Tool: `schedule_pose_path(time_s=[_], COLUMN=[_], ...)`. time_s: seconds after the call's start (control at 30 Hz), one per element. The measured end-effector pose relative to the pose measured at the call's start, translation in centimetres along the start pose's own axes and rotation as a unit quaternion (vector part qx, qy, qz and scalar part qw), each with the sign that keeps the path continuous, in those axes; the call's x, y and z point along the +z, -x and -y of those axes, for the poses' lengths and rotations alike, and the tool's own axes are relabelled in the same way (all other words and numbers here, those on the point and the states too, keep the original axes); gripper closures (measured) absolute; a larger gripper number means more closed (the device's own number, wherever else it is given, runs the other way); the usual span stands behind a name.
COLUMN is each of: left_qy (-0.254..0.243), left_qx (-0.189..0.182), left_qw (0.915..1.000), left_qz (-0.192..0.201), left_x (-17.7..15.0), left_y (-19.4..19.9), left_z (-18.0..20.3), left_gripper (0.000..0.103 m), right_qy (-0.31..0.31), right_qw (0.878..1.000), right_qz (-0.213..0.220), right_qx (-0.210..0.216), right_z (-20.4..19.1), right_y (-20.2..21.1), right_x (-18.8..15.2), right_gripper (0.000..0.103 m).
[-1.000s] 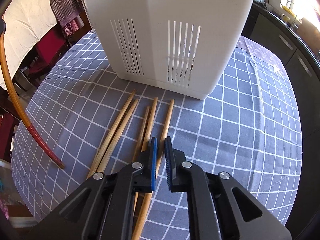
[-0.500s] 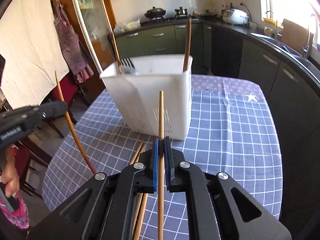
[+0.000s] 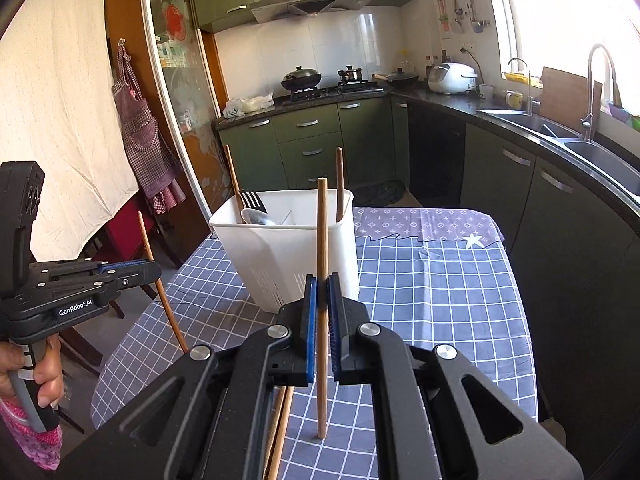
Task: Organize utensils
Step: 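Carry both held chopsticks upright over the white basket and drop them inside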
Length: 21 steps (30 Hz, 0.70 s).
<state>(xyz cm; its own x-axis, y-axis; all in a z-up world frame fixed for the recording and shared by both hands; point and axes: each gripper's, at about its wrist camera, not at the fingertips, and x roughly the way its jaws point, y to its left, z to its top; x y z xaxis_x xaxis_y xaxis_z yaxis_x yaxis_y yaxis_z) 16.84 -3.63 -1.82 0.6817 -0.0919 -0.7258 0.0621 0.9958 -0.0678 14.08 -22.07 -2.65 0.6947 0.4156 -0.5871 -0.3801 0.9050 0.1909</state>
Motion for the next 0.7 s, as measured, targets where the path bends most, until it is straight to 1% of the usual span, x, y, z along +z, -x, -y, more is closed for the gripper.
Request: schedule_pose_path(time_s=[0.17, 0.7], left_qy=[-0.004, -0.010], left_qx=[-0.001, -0.003], left_qw=[1.0000, 0.9999], left_qz=[-0.001, 0.006], left_x=[0.0, 0.3], left_y=[0.0, 0.7], left_z=[0.1, 0.3], left_gripper=[0.097, 0.097], right_qy=[0.001, 0.015], right_qw=[1.000, 1.000], right_qz=[-0.001, -0.001], right_qx=[0.004, 0.013], right_z=[-0.2, -1.8], right_y=[0.3, 0.3], right_x=[-0.1, 1.1], right_gripper=[0.096, 0.096])
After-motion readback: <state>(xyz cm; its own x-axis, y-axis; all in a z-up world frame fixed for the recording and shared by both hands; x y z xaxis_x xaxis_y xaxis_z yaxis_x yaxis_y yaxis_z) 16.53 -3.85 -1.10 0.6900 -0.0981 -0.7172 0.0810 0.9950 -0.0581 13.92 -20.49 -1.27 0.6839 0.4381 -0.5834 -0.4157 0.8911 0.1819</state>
